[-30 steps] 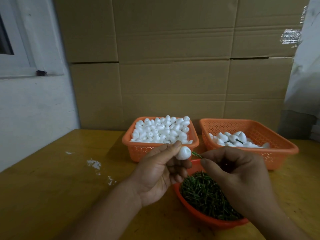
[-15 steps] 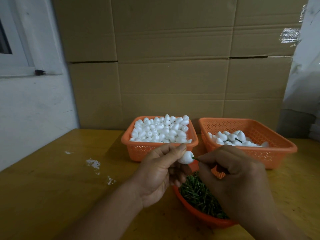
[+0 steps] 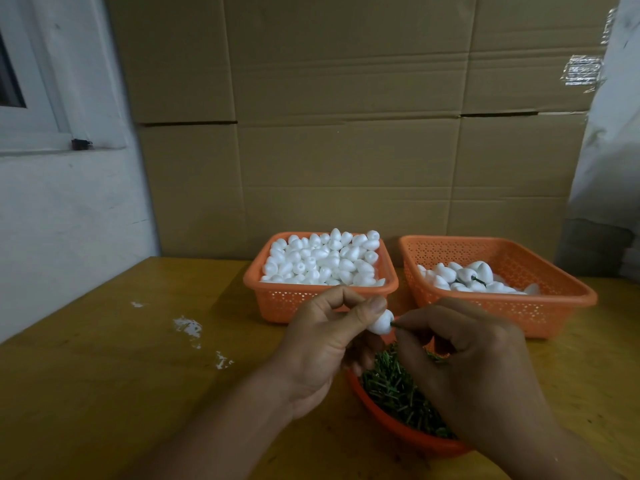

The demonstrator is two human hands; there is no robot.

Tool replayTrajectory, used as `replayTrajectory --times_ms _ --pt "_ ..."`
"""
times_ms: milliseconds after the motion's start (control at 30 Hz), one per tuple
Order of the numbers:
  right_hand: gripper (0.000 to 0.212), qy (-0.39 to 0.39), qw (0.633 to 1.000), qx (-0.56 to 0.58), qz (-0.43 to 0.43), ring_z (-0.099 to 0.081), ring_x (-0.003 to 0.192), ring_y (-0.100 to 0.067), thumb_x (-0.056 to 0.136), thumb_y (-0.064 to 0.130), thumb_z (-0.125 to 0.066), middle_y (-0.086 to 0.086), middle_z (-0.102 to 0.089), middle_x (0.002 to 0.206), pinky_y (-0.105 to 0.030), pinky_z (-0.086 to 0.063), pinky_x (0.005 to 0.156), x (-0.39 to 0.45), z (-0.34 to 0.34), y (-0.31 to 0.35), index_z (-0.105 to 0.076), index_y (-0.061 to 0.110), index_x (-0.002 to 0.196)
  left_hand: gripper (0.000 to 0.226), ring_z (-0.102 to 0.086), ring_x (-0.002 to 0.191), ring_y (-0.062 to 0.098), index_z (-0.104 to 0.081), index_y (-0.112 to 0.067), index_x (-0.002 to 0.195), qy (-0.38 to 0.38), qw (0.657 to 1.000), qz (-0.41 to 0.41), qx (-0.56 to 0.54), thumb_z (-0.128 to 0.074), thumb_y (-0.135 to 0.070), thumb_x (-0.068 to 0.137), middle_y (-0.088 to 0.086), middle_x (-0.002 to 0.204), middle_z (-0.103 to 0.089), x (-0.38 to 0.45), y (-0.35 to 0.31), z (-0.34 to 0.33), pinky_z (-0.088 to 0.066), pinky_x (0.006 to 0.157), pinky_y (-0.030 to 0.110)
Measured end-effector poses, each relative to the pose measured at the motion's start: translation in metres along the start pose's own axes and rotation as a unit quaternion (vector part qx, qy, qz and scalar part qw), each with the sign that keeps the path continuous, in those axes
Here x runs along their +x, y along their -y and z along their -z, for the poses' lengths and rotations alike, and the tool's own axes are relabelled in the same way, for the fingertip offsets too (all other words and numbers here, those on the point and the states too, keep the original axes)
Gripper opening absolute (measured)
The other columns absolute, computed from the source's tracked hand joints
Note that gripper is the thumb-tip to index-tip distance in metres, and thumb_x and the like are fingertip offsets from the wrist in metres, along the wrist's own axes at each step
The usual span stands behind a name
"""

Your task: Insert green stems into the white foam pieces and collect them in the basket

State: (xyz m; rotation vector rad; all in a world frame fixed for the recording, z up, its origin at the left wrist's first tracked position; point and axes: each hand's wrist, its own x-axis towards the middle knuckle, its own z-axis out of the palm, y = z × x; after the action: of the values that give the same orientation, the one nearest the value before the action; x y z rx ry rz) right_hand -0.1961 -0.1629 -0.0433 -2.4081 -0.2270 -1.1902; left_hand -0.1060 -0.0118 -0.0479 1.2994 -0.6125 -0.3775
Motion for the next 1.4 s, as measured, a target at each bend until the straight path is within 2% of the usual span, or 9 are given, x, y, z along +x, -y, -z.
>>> replayTrajectory --times_ms 133,233,367,600,867,1033,1233,1300,1400 --pt "0.012 0.007 1.0 0.023 -0.014 -0.054 0.058 0.004 0.074 0.012 -0.08 0.017 -0.065 0.069 -0.009 -0.041 0.055 0.0 -0.001 -0.001 -0.079 0.022 0.08 0.031 -0.052 0.047 0.015 -0.066 -0.013 0.083 -0.011 0.999 -0.031 0.019 -0.075 -0.041 0.074 0.004 0.064 -0.066 -0.001 0.003 -0.001 -0.039 0.043 0.022" --pt "0.012 -0.002 0.996 0.074 -0.059 -0.06 0.057 -0.002 0.075 0.016 -0.078 0.017 -0.065 0.062 -0.015 -0.044 0.051 -0.001 -0.002 -0.001 -0.076 0.028 0.076 0.029 -0.054 0.049 0.014 -0.072 -0.017 0.083 -0.013 0.998 -0.056 0.02 -0.078 -0.045 0.075 0.005 0.064 -0.066 0.0 0.004 -0.001 -0.041 0.045 0.021" --pt "0.008 0.01 0.987 0.121 -0.104 -0.065 0.056 -0.004 0.078 0.024 -0.074 0.02 -0.069 0.067 -0.027 -0.051 0.052 -0.001 -0.005 -0.003 -0.074 0.032 0.077 0.018 -0.057 0.058 0.012 -0.078 -0.019 0.093 0.004 0.997 -0.069 0.018 -0.08 -0.029 0.078 0.005 0.072 -0.068 0.002 0.006 0.003 -0.046 0.053 0.021" --pt "0.009 0.014 0.971 0.198 -0.131 -0.06 0.05 -0.014 0.082 0.027 -0.075 0.005 -0.068 0.062 -0.029 -0.048 0.045 -0.004 -0.01 -0.004 -0.074 0.035 0.079 0.027 -0.052 0.06 0.007 -0.08 -0.021 0.092 -0.006 0.995 -0.098 0.029 -0.078 -0.04 0.073 -0.003 0.068 -0.063 0.003 0.008 0.002 -0.043 0.056 0.018" --pt "0.013 0.012 0.96 0.232 -0.156 -0.065 0.056 -0.013 0.084 0.024 -0.075 0.004 -0.072 0.067 -0.034 -0.053 0.054 -0.005 -0.016 -0.004 -0.074 0.036 0.078 0.009 -0.055 0.064 -0.004 -0.074 -0.024 0.089 -0.007 0.97 -0.196 0.143 -0.066 -0.028 0.093 -0.015 0.067 -0.062 -0.001 0.007 -0.001 -0.044 0.062 0.013" --pt "0.009 0.017 0.945 0.277 -0.173 -0.066 0.059 -0.022 0.077 0.04 -0.071 -0.001 -0.072 0.067 -0.038 -0.055 0.056 -0.005 -0.017 0.0 -0.076 0.032 0.076 0.023 -0.065 0.079 0.019 -0.069 -0.026 0.095 -0.017 0.952 -0.21 0.221 -0.059 -0.046 0.094 0.0 0.083 -0.069 -0.002 0.008 -0.001 -0.054 0.071 0.04" --pt "0.015 0.018 0.931 0.313 -0.187 -0.073 0.073 -0.026 0.077 0.038 -0.069 -0.005 -0.076 0.077 -0.054 -0.059 0.069 -0.007 -0.02 0.001 -0.078 0.026 0.081 0.025 -0.062 0.078 0.021 -0.061 -0.022 0.093 -0.036 0.919 -0.244 0.306 -0.052 -0.046 0.098 -0.003 0.082 -0.063 -0.004 0.006 -0.003 -0.051 0.067 0.041" --pt "0.011 0.02 0.929 0.316 -0.19 -0.074 0.074 -0.02 0.08 0.032 -0.07 -0.002 -0.077 0.079 -0.046 -0.061 0.07 -0.007 -0.022 0.001 -0.078 0.026 0.082 0.026 -0.061 0.078 0.019 -0.06 -0.021 0.094 -0.042 0.913 -0.25 0.321 -0.051 -0.045 0.098 -0.005 0.083 -0.061 -0.004 0.006 -0.003 -0.051 0.065 0.037" --pt "0.01 0.02 0.923 0.332 -0.193 -0.068 0.06 -0.007 0.081 0.029 -0.07 -0.002 -0.076 0.073 -0.022 -0.054 0.055 -0.006 -0.022 0.004 -0.079 0.023 0.081 0.019 -0.061 0.079 0.013 -0.062 -0.022 0.095 -0.045 0.92 -0.245 0.303 -0.054 -0.04 0.099 -0.007 0.083 -0.062 -0.004 0.007 -0.003 -0.047 0.065 0.021"
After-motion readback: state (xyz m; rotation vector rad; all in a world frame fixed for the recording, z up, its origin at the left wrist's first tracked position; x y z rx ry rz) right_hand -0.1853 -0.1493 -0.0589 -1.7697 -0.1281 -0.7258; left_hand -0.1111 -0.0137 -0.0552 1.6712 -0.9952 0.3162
